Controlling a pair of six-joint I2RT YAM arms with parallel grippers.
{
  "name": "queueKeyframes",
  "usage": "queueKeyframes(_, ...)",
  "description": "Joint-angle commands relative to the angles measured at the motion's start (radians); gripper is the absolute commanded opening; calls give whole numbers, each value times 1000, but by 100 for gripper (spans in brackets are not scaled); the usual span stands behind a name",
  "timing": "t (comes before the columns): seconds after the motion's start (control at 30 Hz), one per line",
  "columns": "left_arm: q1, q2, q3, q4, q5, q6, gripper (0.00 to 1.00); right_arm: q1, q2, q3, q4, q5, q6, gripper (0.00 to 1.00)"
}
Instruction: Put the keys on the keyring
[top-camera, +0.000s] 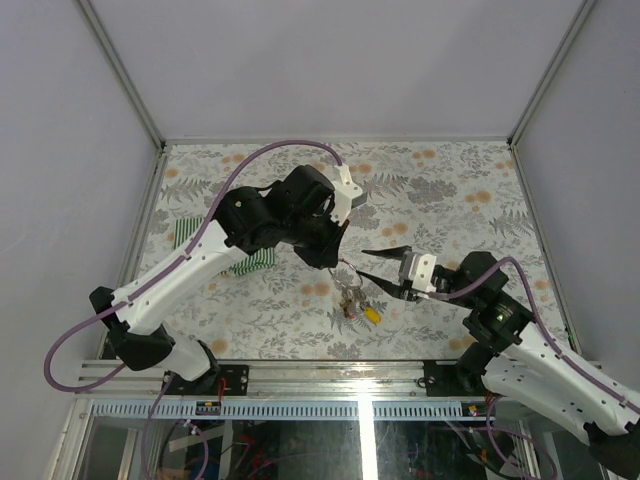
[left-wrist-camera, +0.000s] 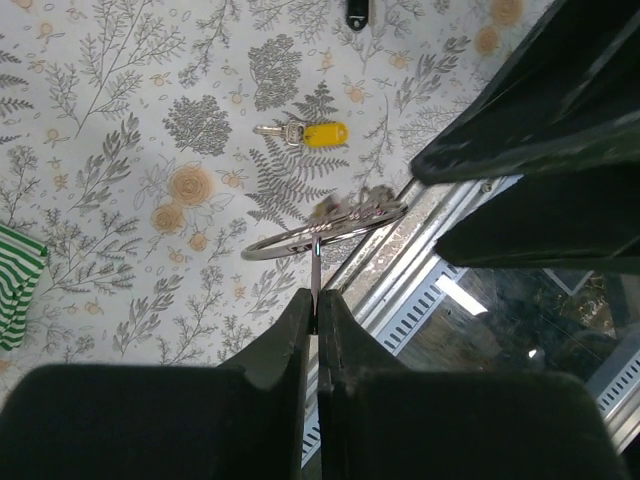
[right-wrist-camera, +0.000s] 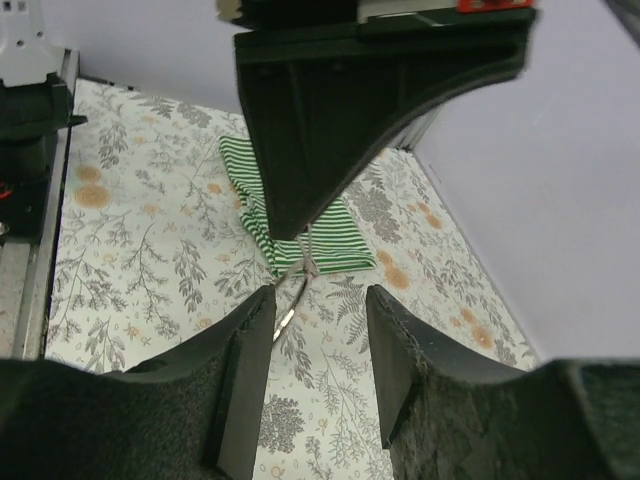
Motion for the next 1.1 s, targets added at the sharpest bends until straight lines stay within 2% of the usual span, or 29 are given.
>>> queueKeyframes(0.0, 5, 6, 59, 6, 58, 12, 0, 64, 32, 12, 86, 38, -139, 48)
queueKeyframes(0.37, 5, 21, 68, -1, 98, 15, 0, 188, 108, -8, 139, 226, -316, 46)
queueKeyframes(0.83, 6, 30, 73, 0, 116, 18, 0, 219, 161, -10, 197, 263, -353, 34)
queueKeyframes(0.97, 6, 32, 72, -1, 119, 19, 0, 224, 160, -8, 190, 263, -355, 22)
queueKeyframes(1.07, 6, 28, 77, 0, 124, 22, 0, 226, 151, 2, 154, 271, -353, 4)
